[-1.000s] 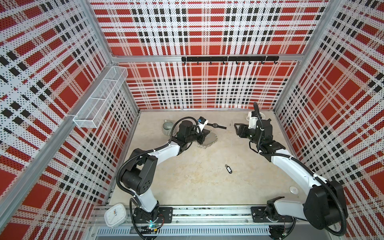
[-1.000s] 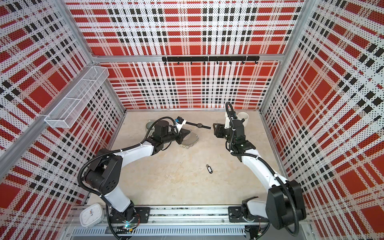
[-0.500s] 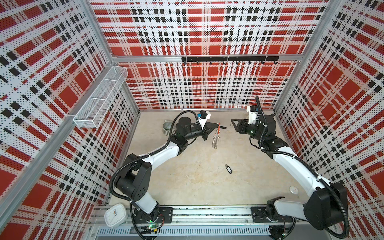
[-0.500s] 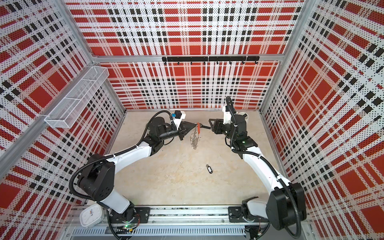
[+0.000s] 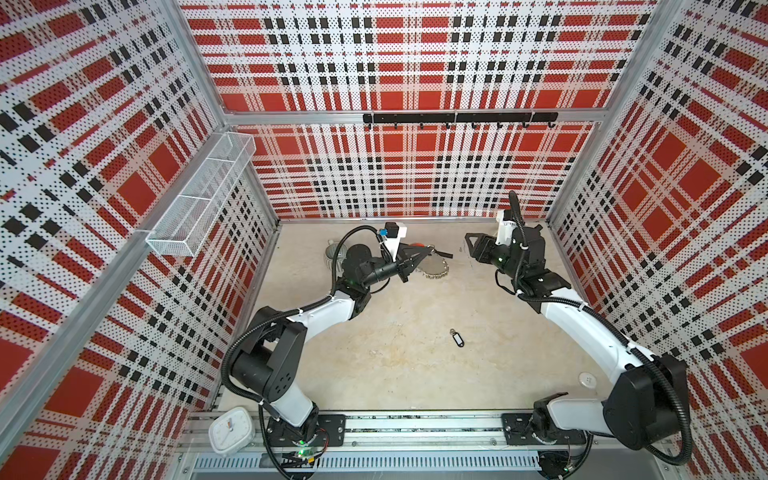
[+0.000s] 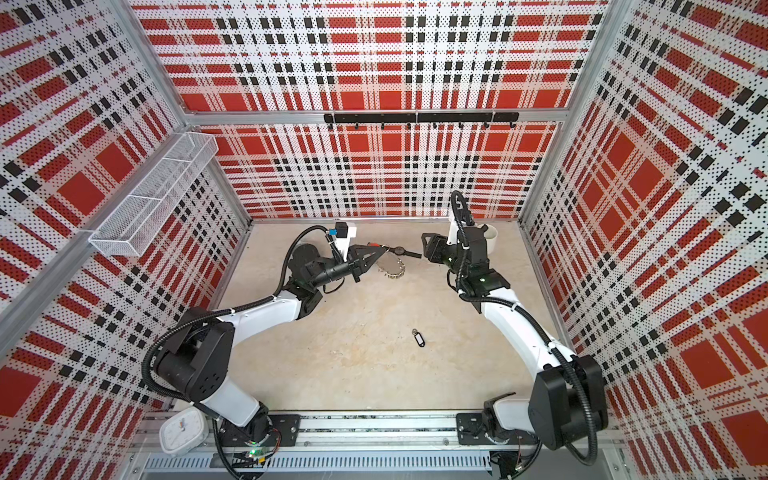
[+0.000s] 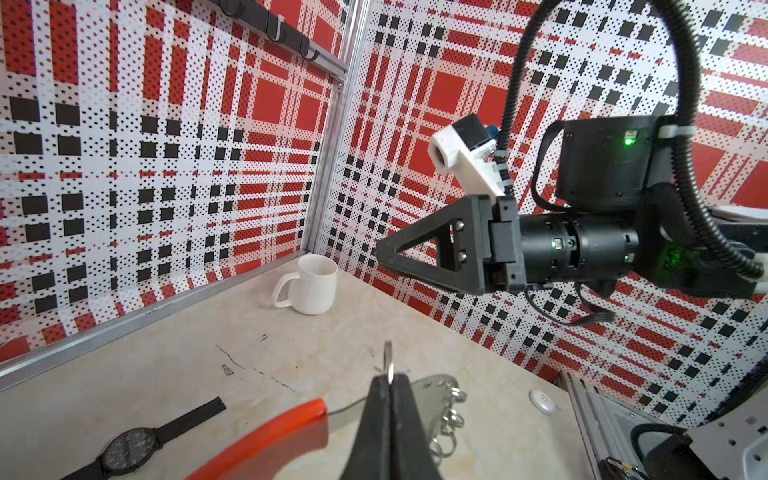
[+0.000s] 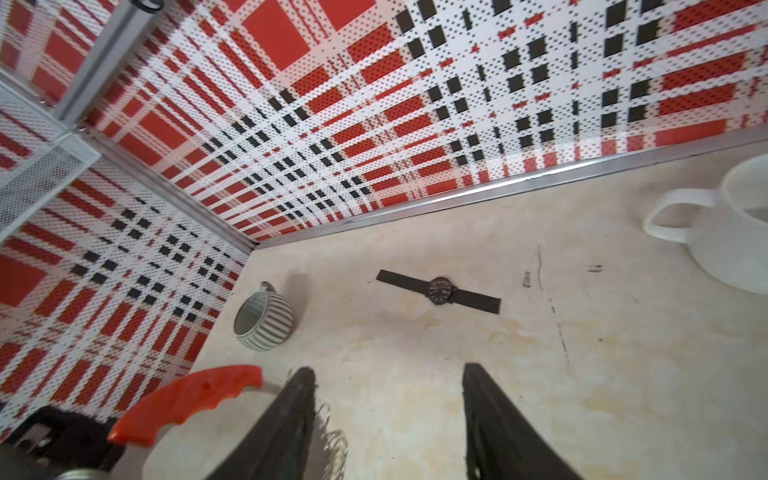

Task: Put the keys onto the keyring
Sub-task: 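Lift the keyring disc with the left gripper toward the approaching right gripper, then grasp the disc's metal edge with the right gripper beside the left gripper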

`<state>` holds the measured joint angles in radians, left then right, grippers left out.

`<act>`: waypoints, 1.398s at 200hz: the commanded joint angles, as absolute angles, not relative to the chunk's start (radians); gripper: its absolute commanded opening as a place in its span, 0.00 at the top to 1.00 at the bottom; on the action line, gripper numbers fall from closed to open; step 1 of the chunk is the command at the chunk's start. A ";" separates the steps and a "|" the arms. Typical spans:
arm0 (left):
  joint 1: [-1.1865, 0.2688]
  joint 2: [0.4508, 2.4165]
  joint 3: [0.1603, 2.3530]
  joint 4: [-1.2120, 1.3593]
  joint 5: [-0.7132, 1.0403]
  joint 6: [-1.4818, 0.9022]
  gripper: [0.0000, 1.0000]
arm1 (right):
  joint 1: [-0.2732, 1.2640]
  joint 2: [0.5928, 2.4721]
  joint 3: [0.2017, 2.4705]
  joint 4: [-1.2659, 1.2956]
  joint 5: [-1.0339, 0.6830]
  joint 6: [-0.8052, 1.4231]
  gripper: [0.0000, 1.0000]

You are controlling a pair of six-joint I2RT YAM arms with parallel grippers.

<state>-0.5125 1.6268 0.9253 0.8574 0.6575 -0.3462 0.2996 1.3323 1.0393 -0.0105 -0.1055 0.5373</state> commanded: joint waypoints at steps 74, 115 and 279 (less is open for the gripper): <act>-0.485 1.625 0.914 1.124 0.770 -0.547 1.00 | 0.326 1.358 0.997 0.232 -0.688 0.463 0.67; -0.479 1.638 0.924 1.184 0.785 -0.595 1.00 | 0.331 1.359 1.006 0.273 -0.733 0.477 0.73; -0.456 1.646 0.956 1.187 0.836 -0.659 1.00 | 0.366 1.413 1.087 0.329 -0.886 0.514 0.75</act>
